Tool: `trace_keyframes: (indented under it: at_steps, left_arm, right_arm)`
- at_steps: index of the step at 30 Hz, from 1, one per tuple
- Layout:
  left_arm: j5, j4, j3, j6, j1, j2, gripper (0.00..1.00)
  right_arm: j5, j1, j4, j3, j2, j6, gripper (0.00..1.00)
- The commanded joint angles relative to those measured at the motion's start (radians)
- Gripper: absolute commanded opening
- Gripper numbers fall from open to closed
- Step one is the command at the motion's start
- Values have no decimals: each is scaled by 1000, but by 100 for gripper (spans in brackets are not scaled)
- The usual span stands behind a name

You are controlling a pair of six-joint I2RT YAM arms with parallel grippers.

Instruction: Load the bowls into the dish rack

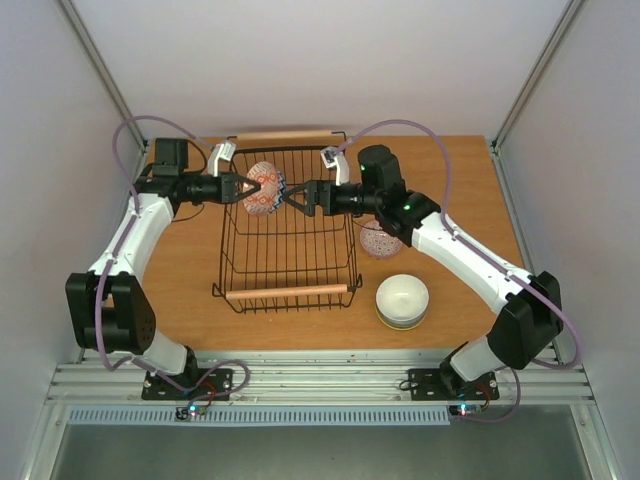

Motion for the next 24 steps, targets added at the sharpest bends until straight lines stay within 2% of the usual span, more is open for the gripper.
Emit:
trace_keyframes:
  at_steps: [1, 5, 24]
  left_arm:
    - [107, 91, -6, -25, 0, -8, 1]
    - [143, 99, -12, -25, 1, -9, 0]
    - [151, 99, -14, -24, 0, 2, 0]
  right_arm:
    - [-97, 2, 144, -25, 24, 81, 99]
    - [-106, 4, 179, -29, 38, 90, 99]
    - [-147, 16, 229, 37, 128, 108, 99]
